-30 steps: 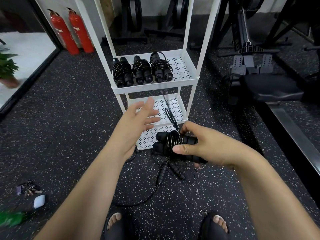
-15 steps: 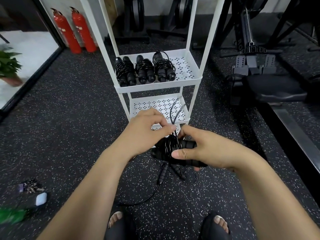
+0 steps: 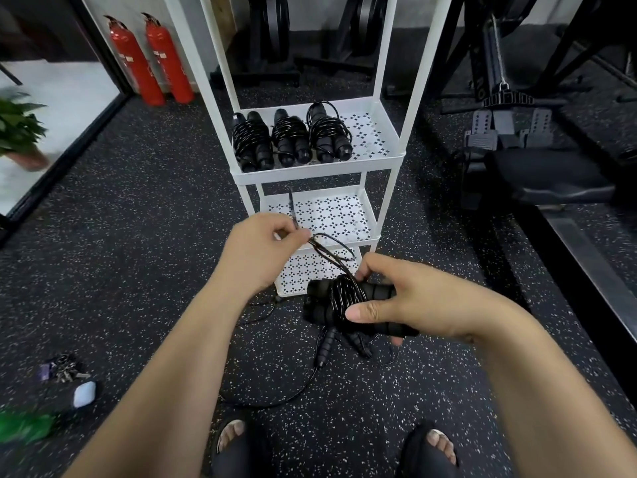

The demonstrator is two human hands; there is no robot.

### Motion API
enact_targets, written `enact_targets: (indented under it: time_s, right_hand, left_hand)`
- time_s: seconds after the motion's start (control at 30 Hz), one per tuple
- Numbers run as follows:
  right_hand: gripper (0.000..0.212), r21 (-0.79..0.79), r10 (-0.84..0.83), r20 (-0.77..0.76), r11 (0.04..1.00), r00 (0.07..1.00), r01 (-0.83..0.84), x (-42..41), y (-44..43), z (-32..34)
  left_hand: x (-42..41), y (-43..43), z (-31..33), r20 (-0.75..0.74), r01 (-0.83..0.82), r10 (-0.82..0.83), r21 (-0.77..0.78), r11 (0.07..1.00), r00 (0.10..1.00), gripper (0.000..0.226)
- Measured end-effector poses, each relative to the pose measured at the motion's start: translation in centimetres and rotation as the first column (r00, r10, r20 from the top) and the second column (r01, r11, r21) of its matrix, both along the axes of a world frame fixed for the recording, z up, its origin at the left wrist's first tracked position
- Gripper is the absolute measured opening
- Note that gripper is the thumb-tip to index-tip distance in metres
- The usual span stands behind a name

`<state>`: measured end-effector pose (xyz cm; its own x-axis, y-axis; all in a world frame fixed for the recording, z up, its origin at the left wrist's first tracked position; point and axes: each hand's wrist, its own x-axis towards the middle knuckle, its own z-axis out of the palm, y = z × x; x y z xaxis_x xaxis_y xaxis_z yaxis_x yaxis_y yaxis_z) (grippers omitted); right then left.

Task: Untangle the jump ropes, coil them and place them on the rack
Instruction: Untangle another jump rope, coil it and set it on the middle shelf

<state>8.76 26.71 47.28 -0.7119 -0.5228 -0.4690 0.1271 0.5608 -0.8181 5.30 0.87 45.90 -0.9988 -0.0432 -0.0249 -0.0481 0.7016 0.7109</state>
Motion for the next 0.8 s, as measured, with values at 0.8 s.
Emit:
enact_targets:
  time_s: [0.8]
  right_hand:
    - [0.043,-0.166,-0.136,0.012,0.977,0.991,0.136,0.5,3.0,3.5]
  left_hand:
    - [-2.1,-8.3,-7.2,0.198,-0.459,0.463,-0.072,0.886,0.864,0.031]
